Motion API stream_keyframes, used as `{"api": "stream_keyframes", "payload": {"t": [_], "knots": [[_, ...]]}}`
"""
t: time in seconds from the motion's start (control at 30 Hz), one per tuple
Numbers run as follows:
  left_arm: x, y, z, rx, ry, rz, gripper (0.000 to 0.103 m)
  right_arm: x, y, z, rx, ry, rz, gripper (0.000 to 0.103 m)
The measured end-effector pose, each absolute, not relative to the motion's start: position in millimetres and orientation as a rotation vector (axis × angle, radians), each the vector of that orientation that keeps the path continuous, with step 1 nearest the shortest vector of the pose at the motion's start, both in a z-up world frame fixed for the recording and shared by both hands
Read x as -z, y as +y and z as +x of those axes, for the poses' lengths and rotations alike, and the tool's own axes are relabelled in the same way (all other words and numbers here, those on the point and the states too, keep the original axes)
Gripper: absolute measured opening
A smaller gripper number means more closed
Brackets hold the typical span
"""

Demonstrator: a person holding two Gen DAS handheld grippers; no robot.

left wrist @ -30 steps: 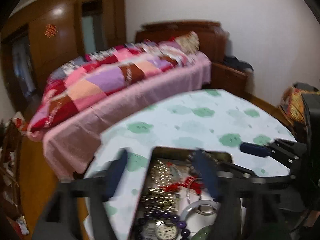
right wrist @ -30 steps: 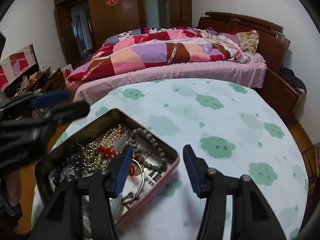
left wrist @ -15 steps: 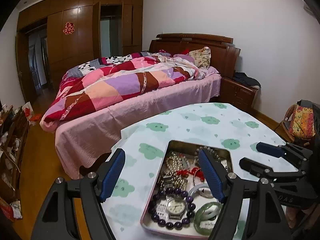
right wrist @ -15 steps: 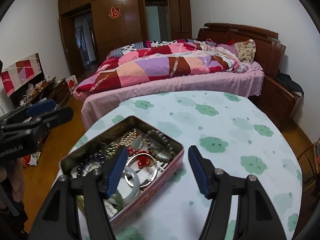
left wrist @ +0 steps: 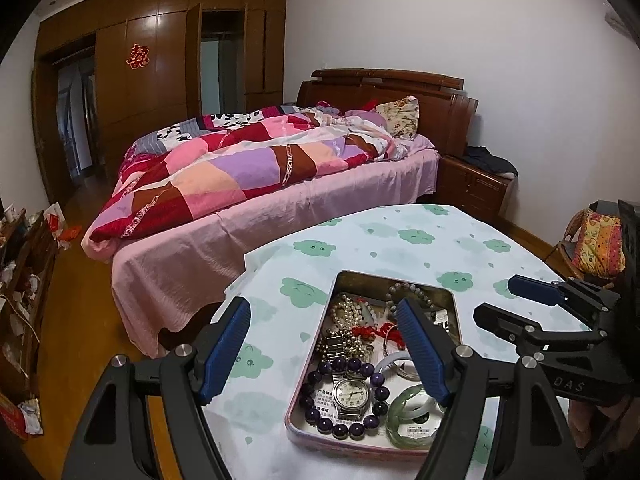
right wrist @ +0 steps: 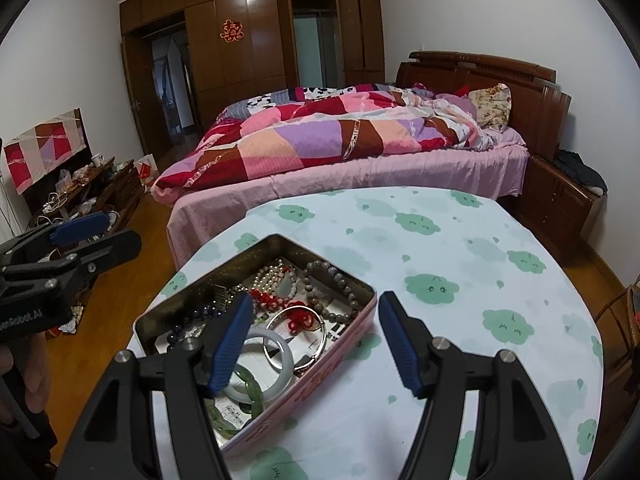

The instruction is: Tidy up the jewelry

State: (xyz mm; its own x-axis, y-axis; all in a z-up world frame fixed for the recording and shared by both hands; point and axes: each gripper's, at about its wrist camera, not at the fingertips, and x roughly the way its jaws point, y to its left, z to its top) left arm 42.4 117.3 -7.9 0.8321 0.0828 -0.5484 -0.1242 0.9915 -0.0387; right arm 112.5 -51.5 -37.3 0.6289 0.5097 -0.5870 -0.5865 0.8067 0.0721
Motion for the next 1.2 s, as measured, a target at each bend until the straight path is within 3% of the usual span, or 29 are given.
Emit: {"api": "stream_keyframes", "payload": {"t": [1.2], "knots": [[8.9,121.4,37.2,-0.122,0.58,-0.078,0.076,38.6,-52.5,111.6,-0.629,0.632,-0.126,0.068]]}}
